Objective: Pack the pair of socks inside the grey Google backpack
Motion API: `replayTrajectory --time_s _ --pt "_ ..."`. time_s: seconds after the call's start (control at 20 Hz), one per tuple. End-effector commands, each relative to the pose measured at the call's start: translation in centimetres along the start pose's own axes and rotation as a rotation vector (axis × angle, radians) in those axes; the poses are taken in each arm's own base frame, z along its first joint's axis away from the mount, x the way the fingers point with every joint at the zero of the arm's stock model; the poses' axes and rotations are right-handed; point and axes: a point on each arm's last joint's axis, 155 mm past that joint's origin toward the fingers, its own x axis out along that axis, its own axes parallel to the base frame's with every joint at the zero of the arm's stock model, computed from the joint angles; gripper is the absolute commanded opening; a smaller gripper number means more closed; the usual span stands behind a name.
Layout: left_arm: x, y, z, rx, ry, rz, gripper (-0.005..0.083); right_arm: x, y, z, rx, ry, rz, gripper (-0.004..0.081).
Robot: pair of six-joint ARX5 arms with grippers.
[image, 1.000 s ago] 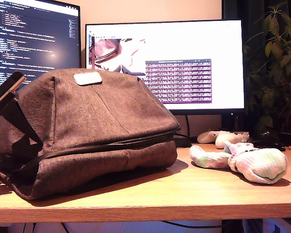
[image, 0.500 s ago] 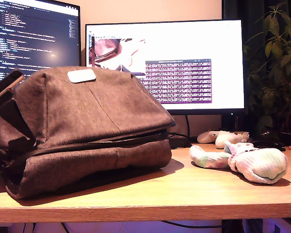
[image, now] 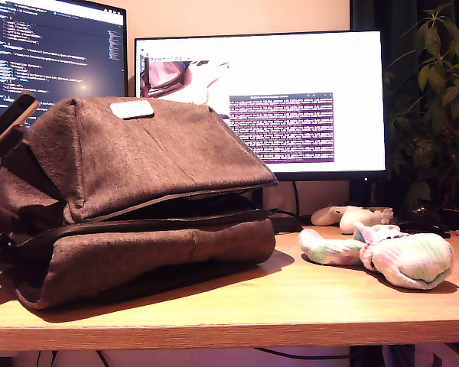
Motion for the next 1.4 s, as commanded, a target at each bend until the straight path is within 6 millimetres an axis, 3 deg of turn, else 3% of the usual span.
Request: replayTrajectory --time_s 0.0,0.2,0.3,0.55,0.7,0.9,1.1,1.35 --pt "-0.5 -2.1 3.2 0.039 -0.105 -0.057 0.0141 0.1 0.1 0.2 -0.007 -0.008 0.003 -0.0012" --pt "-0.5 -2.1 3.2 0.039 -0.107 -0.056 -0.0025 0.1 0.4 0.4 -0.011 -0.014 0.022 -0.0012" --pt "-0.5 -2.3 3.4 0.043 -0.112 -0.066 -0.0024 0.1 0.9 0.6 -0.023 -0.022 0.038 -0.0012" --pt "-1.0 -4.2 2.9 0.025 -0.077 -0.145 -0.0024 0.0 4.6 2.2 -0.111 -0.087 0.193 -0.0010" --pt "-1.7 -5.7 2.5 0.020 -0.049 -0.207 -0.0024 0.4 6.5 2.9 -0.298 -0.126 0.248 0.0020" --pt "-3.0 -7.7 2.3 0.023 -0.033 -0.282 -0.0024 2.0 8.3 4.5 -0.577 -0.207 0.272 0.0216" --pt "-3.6 -8.7 1.8 0.020 -0.006 -0.325 -0.0024 3.7 10.4 7.4 -0.885 -0.367 0.245 0.0321" --pt "-3.7 -9.0 1.5 0.003 0.015 -0.342 -0.0024 7.9 11.3 6.2 -1.224 -0.354 0.191 0.0341"
